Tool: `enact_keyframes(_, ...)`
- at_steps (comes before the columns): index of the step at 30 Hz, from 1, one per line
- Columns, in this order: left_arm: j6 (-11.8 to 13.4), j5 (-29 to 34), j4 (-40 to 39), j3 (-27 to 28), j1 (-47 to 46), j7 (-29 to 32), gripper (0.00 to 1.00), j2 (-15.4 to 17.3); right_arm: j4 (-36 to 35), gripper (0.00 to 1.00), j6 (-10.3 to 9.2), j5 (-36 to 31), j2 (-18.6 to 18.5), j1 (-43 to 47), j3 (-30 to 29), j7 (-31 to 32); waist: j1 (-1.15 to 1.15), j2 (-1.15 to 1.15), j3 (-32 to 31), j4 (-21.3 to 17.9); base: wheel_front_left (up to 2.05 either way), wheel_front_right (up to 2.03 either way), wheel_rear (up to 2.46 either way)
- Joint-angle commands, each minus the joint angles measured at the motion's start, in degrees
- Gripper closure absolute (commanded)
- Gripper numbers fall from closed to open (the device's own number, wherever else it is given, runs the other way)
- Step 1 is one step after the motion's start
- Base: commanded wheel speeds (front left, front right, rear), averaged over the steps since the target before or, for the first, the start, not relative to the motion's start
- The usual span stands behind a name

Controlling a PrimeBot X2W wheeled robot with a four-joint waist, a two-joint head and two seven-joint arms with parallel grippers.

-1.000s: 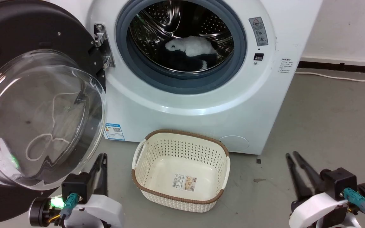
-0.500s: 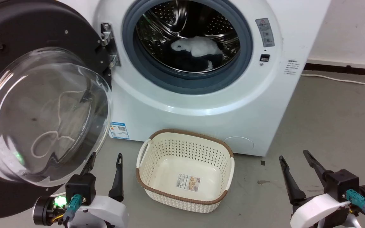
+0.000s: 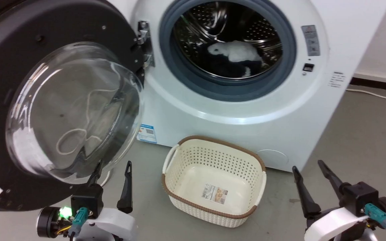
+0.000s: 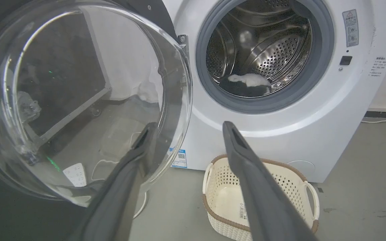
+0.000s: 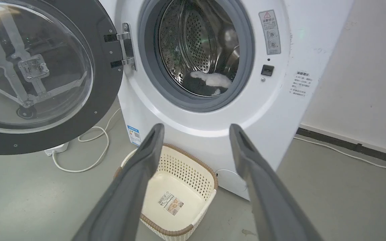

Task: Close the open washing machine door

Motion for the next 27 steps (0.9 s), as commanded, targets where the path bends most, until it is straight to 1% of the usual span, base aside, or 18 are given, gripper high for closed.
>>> enact_keyframes(1,0.24,-0.39,-0.15,-0.04,0.47,-0.64,0.0,0.26,0.39,0.0,0.01,0.22,0.07,0.51,0.4,-0.68,0.0,0.0,0.24,0.83,0.0,0.0,0.0)
enact_keyframes(4,1.06,-0.56,-1.12,0.08,1.24,-1.47,0.0,0.17,1.58,0.0,0.01,0.09,0.06,-0.82,2.44,-1.51,0.0,0.0,0.86,2.88,0.0,0.0,0.0)
enact_keyframes(11,1.77,-0.67,-2.06,0.03,2.04,-2.31,0.0,0.07,3.01,0.0,0.02,0.67,-0.42,-2.08,4.45,-2.35,0.0,0.0,1.17,4.72,-0.05,-0.05,-0.05)
enact_keyframes(12,2.05,-0.62,-2.32,-0.29,2.36,-2.91,0.0,0.03,3.62,0.0,0.02,1.29,-0.69,-2.45,5.38,-2.95,0.0,0.0,1.18,5.9,-0.08,-0.08,-0.08)
enact_keyframes(14,2.42,-0.56,-2.64,-0.67,2.42,-3.39,0.0,0.0,4.07,0.0,0.02,1.8,-1.03,-2.54,6.24,-3.43,0.0,0.0,1.19,6.86,-0.08,-0.08,-0.08)
enact_keyframes(27,3.45,-0.77,-3.49,-1.33,3.31,-5.19,0.0,-0.06,5.62,0.0,0.03,3.36,-1.75,-2.73,8.41,-5.22,0.0,0.0,1.27,10.5,-0.01,-0.01,-0.01)
